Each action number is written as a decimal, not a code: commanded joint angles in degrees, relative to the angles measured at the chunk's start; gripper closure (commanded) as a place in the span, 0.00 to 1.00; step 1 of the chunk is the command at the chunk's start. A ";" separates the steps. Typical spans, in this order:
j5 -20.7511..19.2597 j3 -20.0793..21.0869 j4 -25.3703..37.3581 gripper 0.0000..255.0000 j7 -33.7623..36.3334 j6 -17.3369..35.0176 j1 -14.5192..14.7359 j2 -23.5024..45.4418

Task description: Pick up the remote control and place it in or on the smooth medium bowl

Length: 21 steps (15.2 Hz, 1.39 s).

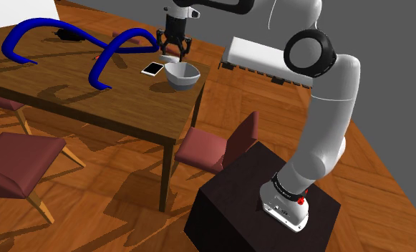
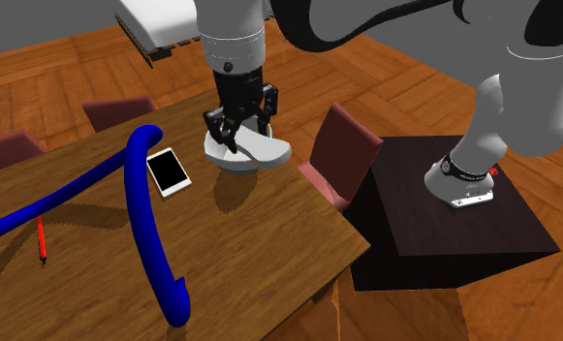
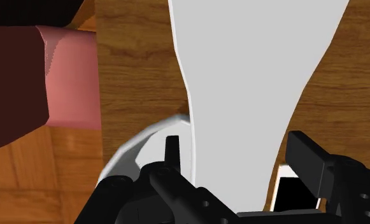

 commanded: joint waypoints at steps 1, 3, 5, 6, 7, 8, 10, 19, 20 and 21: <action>-0.09 -0.69 2.35 1.00 -2.31 -0.82 -1.34 1.49; -0.27 -1.35 5.57 1.00 -4.48 -2.11 -2.52 3.40; -0.52 -2.00 9.53 1.00 -6.61 -3.71 -3.58 5.76; -0.67 -2.32 11.87 1.00 -7.68 -4.66 -4.06 7.14; -0.91 -2.77 15.58 1.00 -9.13 -6.18 -4.62 9.31; -0.82 -2.75 14.05 1.00 -9.11 -5.10 -4.82 8.86; -0.67 -2.70 11.22 1.00 -9.06 -3.04 -5.18 8.11; -0.39 -2.68 1.45 1.00 -8.89 4.99 -6.24 6.42; -0.39 -2.68 0.57 1.00 -8.87 5.80 -6.31 6.36; -0.39 -2.69 -0.27 1.00 -8.85 6.59 -6.39 6.31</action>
